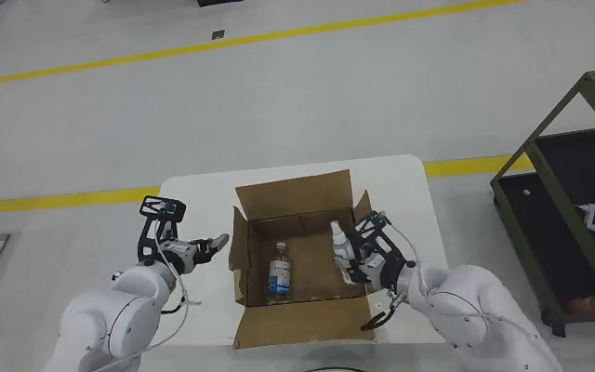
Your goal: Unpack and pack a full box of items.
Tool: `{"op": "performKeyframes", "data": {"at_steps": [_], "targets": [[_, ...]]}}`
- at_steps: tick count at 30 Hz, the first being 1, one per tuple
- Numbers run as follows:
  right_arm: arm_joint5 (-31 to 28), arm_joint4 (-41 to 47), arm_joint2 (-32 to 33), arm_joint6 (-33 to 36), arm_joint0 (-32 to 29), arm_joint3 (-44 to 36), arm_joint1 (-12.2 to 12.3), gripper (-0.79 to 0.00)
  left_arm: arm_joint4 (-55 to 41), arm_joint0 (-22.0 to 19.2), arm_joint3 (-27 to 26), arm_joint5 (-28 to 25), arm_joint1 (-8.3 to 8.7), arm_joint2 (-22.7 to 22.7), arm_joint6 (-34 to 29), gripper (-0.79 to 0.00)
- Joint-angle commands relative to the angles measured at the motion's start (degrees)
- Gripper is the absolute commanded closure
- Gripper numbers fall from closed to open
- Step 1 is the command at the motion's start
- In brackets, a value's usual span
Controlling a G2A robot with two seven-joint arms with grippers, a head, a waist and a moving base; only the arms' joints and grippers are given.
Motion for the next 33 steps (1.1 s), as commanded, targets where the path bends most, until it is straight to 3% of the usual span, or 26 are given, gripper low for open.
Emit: {"op": "performKeyframes", "data": {"at_steps": [1,12,24,33], "targets": [[1.44,-0.12,-1.61,0.05,1.6,1.65,-0.27,0.0,0.42,0.36,0.76,-0.07,0.0,-0.08,0.79,-0.785],[2.08,-0.28,-2.25,0.19,2.37,2.45,-0.39,0.0,2.47,1.03,3.93,2.26,-0.09,-0.34,0.55,-0.785],[1.67,0.07,-2.14,-2.41,1.51,3.9,-0.42,0.0,9.66,-1.88,7.27,6.4,-0.28,1.81,-4.06,-0.785],[6.45,0.05,-9.42,-4.93,7.3,7.27,-2.05,0.0,9.66,-1.88,7.27,6.4,-0.28,1.81,-4.06,-0.785]]}}
